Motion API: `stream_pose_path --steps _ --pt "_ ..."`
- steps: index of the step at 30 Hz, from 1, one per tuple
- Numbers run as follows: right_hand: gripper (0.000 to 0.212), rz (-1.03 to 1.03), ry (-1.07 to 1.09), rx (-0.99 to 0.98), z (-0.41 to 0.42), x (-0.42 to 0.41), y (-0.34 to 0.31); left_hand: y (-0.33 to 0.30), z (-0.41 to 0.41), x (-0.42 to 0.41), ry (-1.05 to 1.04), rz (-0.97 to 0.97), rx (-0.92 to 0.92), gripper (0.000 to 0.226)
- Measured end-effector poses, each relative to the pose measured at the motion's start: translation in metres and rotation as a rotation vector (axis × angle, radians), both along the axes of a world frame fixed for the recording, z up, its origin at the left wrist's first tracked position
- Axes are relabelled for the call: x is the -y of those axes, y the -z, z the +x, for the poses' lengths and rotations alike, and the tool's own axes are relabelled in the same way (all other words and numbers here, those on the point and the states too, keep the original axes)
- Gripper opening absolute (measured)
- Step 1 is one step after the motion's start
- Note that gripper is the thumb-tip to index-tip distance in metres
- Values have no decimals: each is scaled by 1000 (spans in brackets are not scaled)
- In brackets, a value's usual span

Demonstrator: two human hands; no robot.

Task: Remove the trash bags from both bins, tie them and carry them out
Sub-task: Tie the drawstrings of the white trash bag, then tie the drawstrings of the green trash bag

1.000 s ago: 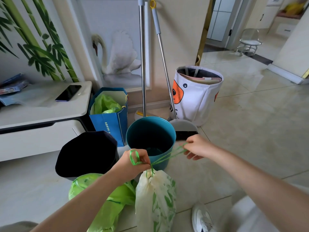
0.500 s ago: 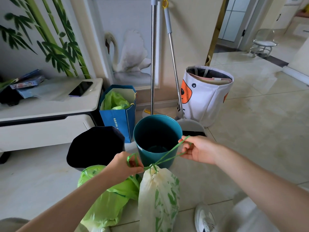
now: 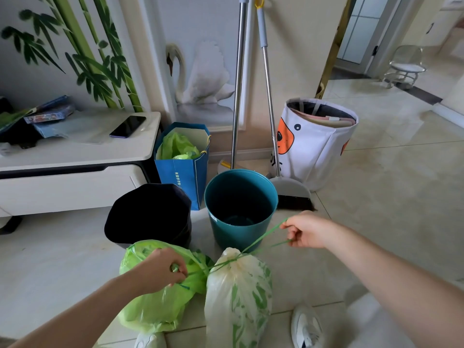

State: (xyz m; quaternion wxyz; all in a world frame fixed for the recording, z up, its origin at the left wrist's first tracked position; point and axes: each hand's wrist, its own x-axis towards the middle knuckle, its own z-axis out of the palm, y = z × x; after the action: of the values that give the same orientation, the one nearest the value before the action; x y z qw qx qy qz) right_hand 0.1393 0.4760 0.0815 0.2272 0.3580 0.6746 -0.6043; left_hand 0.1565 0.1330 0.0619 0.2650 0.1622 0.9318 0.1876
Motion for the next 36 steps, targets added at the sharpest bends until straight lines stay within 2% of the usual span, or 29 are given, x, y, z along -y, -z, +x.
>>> stream_pose_path --steps 4,8,13,16,21,24,27,31,36 --pt "13 140 25 -2 -4 -14 4 5 -3 3 24 -18 19 12" --pt "16 316 -38 20 -1 -23 12 11 -3 4 58 -57 21 10" --pt "15 342 -144 -12 6 -18 8 12 -4 12 6 -6 -2 20" --pt "24 372 -263 -46 12 -11 4 16 -3 23 -74 68 25 3" --pt "31 517 -504 -157 18 4 -3 21 -4 27 -159 53 88 20" --pt "39 722 -592 -286 15 15 0 30 -4 28 -181 26 137 20" --pt "36 846 -664 -450 7 32 2 43 -1 32 -187 -1 224 17" --pt "28 763 -668 -512 -10 71 5 68 6 31 -292 -5 284 20" --pt "26 689 -840 -451 -30 122 26 102 14 36 -679 124 344 25"
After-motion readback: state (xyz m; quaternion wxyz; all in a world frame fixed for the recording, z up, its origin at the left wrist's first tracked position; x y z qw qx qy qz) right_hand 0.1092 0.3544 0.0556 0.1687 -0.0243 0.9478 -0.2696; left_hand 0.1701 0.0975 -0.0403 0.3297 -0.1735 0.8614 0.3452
